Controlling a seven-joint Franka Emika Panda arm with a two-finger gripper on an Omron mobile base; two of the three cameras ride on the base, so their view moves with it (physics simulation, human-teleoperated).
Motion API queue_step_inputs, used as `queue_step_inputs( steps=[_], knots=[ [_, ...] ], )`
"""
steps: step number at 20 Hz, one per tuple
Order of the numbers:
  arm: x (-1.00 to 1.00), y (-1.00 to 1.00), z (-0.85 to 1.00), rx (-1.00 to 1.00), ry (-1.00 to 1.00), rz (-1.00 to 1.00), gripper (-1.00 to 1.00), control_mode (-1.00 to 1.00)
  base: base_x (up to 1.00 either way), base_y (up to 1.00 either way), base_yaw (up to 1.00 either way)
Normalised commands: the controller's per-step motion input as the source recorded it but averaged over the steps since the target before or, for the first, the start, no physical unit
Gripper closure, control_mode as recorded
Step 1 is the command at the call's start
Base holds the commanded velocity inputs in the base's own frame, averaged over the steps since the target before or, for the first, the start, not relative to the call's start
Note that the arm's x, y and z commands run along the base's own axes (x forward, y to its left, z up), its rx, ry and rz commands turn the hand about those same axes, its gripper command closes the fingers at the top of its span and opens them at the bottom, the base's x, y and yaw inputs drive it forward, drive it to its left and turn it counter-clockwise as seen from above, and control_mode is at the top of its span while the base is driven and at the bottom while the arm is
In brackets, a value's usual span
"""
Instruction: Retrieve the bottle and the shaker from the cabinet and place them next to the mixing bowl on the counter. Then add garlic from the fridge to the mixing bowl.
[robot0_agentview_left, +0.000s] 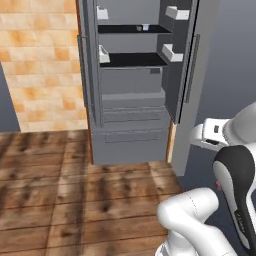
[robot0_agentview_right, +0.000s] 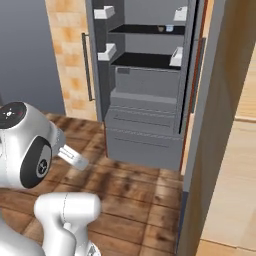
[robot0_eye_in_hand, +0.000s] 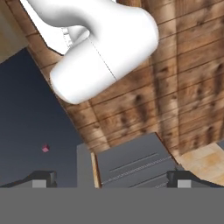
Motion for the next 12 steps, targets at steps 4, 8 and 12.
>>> queue_step_inputs(
  steps=[4,8,12],
  knots=[
    [0.00,0.00,0.00,0.00,0.00,0.00,-1.00,1.00,0.51,-0.04,-0.04],
    [0.00,0.00,0.00,0.00,0.00,0.00,-1.00,1.00,0.60,-0.01,-0.06],
    [0.00,0.00,0.00,0.00,0.00,0.00,-1.00,1.00,0.60,-0.14,-0.08]
  ],
)
